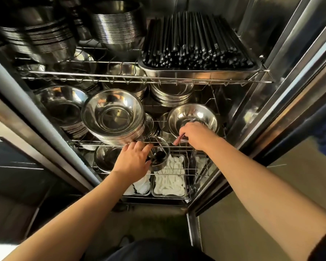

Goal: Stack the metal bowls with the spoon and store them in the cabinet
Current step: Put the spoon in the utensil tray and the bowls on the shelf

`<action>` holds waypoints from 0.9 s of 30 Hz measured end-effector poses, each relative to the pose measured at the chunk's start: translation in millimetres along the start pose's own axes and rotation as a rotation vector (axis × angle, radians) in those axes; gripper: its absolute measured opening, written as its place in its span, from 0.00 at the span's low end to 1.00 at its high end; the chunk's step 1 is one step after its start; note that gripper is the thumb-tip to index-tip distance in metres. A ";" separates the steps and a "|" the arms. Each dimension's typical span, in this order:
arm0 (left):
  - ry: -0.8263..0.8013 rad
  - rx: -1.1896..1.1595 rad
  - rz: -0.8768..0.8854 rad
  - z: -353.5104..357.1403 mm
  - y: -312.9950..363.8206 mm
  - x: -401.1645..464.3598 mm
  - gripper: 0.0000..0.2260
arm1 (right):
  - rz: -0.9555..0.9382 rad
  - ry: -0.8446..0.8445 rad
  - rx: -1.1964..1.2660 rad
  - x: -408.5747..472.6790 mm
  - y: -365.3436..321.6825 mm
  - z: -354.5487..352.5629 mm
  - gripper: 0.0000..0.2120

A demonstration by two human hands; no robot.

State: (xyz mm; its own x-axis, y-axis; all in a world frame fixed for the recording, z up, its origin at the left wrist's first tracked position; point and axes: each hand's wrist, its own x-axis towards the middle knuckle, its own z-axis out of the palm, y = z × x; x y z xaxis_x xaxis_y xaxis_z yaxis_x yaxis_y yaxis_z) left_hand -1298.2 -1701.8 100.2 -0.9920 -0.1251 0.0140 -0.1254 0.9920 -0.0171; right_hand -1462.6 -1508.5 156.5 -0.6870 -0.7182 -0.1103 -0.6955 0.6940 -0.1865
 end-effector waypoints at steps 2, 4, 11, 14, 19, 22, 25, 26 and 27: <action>-0.011 0.016 -0.012 1.2 3.3 -1.6 0.30 | -0.018 0.031 0.012 -3.0 0.6 3.3 0.21; -0.021 0.011 -0.029 2.4 6.4 -3.2 0.32 | -0.039 0.093 0.013 -6.4 1.6 7.3 0.18; -0.063 0.031 -0.105 5.2 13.1 -7.3 0.34 | -0.130 0.544 0.130 -37.6 -25.3 14.7 0.16; -0.061 0.004 -0.121 4.3 14.5 -7.2 0.34 | -0.261 0.715 0.289 -63.8 -46.0 22.8 0.12; -0.085 0.001 -0.114 0.6 12.7 -6.9 0.34 | -0.419 0.791 0.498 -97.3 -57.4 66.2 0.17; -0.102 -0.017 -0.106 -2.9 11.7 -7.3 0.35 | -0.331 0.708 0.563 -96.1 -56.6 92.7 0.13; -0.124 -0.021 -0.097 -6.4 11.5 -8.5 0.35 | -0.204 0.568 0.597 -82.9 -51.2 112.8 0.09; -0.135 -0.023 -0.097 -7.7 11.1 -8.7 0.36 | -0.168 0.521 0.607 -76.2 -50.4 117.3 0.10; -0.144 -0.025 -0.096 -9.5 11.0 -8.1 0.36 | -0.148 0.480 0.609 -68.6 -49.2 121.3 0.10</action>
State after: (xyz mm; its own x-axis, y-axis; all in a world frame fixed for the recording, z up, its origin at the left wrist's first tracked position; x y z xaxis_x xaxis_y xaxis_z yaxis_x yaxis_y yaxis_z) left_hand -1291.4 -1689.8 109.4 -0.9671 -0.2194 -0.1288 -0.2214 0.9752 0.0019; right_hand -1355.8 -1499.6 54.8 -0.7088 -0.6037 0.3649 -0.6444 0.3435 -0.6832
